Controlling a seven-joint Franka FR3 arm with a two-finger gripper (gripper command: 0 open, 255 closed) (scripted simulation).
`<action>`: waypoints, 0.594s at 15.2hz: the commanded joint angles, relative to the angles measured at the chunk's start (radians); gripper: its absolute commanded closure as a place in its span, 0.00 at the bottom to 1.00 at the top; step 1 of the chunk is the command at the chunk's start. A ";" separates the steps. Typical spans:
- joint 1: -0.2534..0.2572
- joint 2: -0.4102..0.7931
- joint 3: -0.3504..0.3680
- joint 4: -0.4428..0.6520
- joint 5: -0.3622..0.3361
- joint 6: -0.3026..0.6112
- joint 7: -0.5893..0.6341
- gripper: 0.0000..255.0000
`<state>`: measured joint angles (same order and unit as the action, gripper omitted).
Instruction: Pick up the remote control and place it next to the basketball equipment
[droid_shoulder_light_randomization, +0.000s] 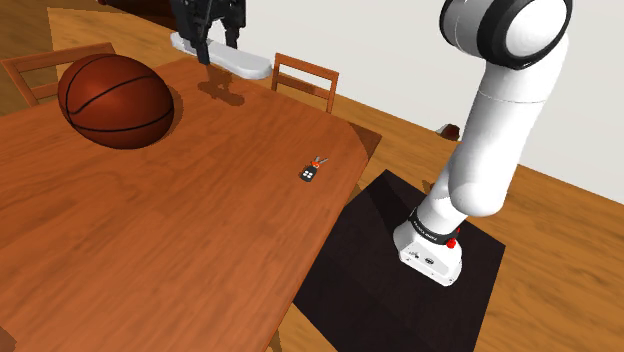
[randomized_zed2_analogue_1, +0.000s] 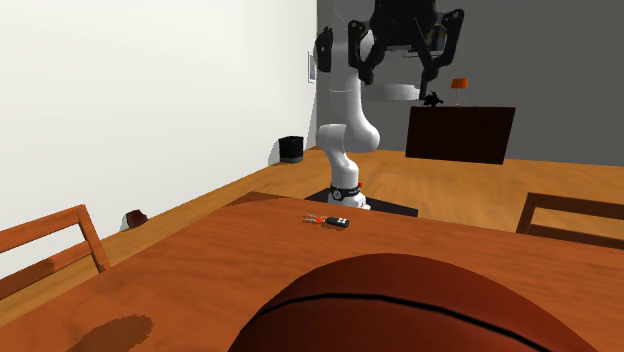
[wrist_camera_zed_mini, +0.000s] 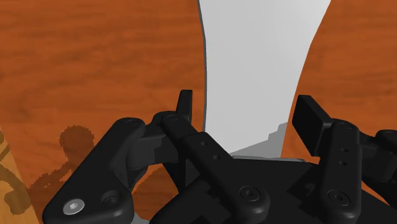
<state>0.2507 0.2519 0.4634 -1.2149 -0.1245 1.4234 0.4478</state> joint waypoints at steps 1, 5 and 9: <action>0.054 0.085 0.013 0.107 -0.041 -0.030 0.048 1.00; 0.109 0.170 0.014 0.202 -0.078 -0.046 0.081 1.00; 0.082 0.132 0.015 0.087 -0.060 0.031 0.080 1.00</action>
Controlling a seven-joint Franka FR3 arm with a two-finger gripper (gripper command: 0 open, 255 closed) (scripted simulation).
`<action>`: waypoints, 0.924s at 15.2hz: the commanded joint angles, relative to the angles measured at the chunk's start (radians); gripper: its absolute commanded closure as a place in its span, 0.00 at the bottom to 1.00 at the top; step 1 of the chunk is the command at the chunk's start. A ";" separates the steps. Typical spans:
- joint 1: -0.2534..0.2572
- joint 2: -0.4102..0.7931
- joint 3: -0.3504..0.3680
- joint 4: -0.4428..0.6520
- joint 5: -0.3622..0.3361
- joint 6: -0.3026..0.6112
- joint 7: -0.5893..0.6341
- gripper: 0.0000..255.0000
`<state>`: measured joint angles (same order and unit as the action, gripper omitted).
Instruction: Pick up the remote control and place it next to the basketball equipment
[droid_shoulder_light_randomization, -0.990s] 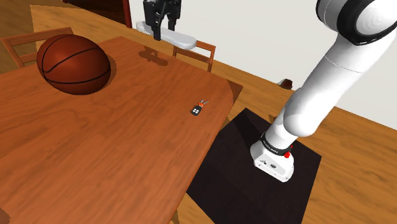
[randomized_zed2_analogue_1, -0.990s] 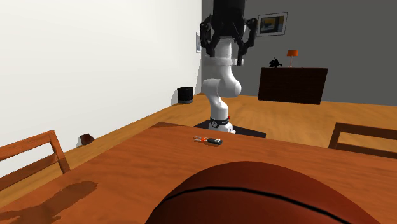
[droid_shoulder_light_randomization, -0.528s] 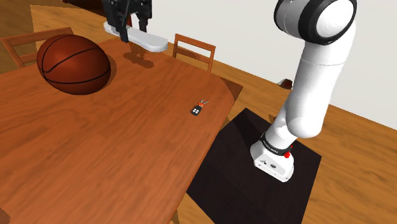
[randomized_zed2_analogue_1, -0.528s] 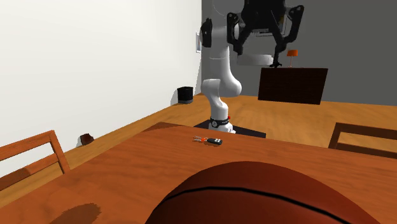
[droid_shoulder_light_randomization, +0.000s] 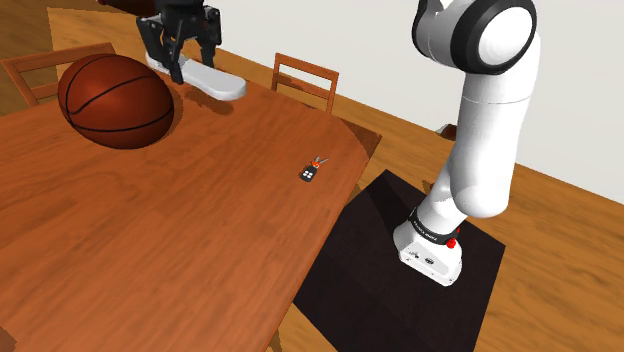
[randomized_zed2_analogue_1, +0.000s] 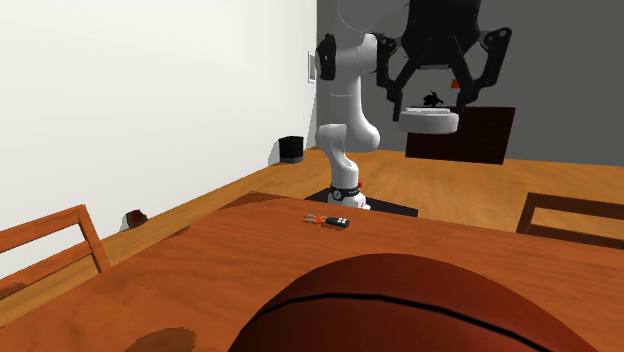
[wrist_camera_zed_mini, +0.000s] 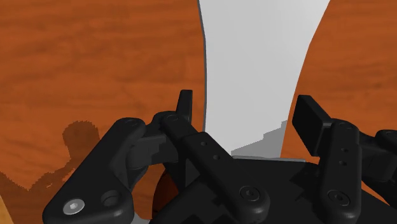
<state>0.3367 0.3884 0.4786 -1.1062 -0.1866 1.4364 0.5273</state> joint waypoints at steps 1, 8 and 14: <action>-0.009 -0.012 0.000 -0.047 0.006 0.036 0.001 1.00; -0.035 -0.049 0.000 -0.197 0.023 0.151 -0.001 1.00; -0.049 -0.065 -0.002 -0.301 0.029 0.240 0.000 1.00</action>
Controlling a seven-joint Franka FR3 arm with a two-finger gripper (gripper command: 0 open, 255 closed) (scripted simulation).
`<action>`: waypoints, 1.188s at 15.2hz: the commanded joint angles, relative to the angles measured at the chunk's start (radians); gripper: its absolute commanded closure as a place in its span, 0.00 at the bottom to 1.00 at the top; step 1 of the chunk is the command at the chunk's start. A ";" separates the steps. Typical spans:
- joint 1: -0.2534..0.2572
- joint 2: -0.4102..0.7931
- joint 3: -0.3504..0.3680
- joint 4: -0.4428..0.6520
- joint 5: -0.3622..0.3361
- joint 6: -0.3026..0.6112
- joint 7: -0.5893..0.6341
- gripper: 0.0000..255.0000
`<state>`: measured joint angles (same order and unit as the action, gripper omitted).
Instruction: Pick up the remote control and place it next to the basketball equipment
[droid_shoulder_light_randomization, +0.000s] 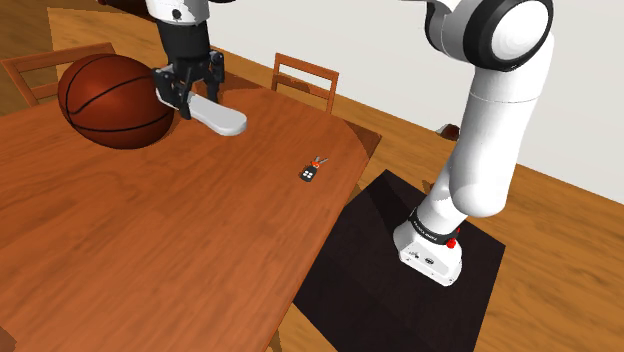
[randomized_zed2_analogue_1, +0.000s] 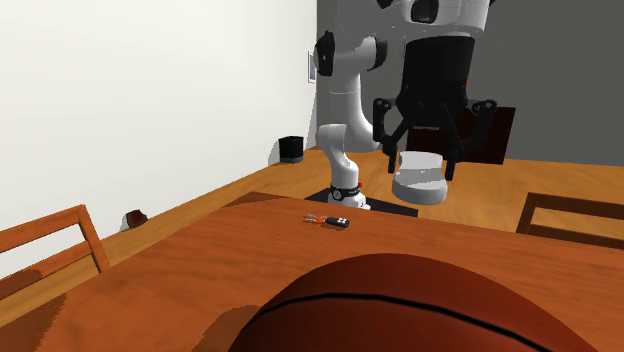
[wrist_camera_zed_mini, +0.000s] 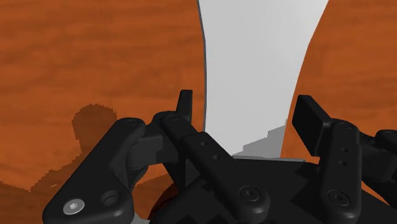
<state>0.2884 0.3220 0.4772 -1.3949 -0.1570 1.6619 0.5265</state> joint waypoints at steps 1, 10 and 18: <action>-0.002 0.000 -0.001 -0.028 0.000 0.028 0.001 1.00; -0.012 -0.001 -0.005 -0.150 -0.003 0.149 0.007 1.00; -0.015 0.016 -0.010 -0.236 -0.014 0.249 0.016 1.00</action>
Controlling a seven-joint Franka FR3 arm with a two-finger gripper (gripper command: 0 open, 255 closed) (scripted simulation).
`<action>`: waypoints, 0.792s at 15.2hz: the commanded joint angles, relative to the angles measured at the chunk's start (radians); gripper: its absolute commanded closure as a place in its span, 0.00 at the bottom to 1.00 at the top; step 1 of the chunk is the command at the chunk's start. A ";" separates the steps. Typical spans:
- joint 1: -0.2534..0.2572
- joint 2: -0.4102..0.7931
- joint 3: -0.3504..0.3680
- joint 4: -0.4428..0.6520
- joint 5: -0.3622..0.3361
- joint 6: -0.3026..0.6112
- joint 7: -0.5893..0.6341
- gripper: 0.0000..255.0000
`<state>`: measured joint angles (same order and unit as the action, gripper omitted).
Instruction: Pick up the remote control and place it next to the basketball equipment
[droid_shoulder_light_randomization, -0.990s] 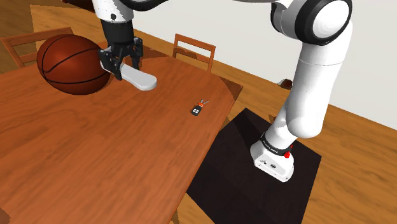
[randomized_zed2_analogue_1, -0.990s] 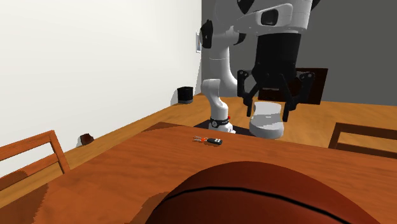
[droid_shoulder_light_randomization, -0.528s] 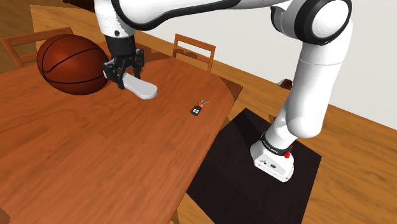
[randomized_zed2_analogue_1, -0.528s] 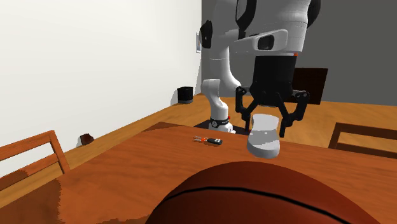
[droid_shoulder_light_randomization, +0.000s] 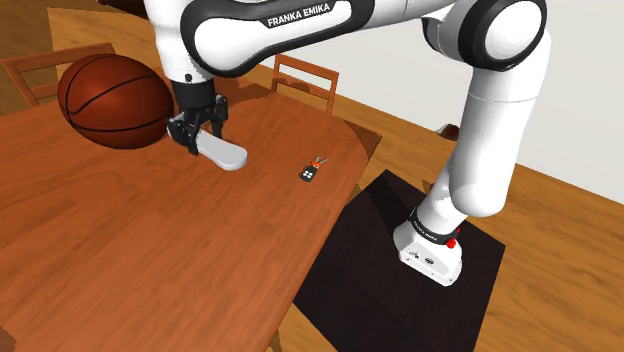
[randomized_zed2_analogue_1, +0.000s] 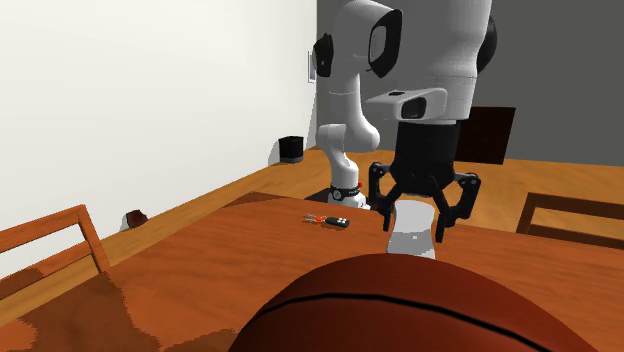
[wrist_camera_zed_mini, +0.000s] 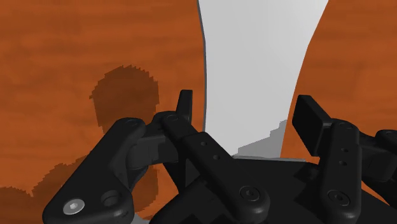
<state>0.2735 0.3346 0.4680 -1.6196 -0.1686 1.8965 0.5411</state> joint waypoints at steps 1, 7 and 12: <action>0.000 0.006 -0.002 -0.020 -0.004 0.027 0.003 1.00; 0.001 0.029 -0.008 -0.071 -0.018 0.098 0.013 1.00; 0.004 0.054 -0.014 -0.106 -0.033 0.155 0.022 1.00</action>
<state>0.2769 0.3836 0.4552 -1.7191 -0.1981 2.0395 0.5617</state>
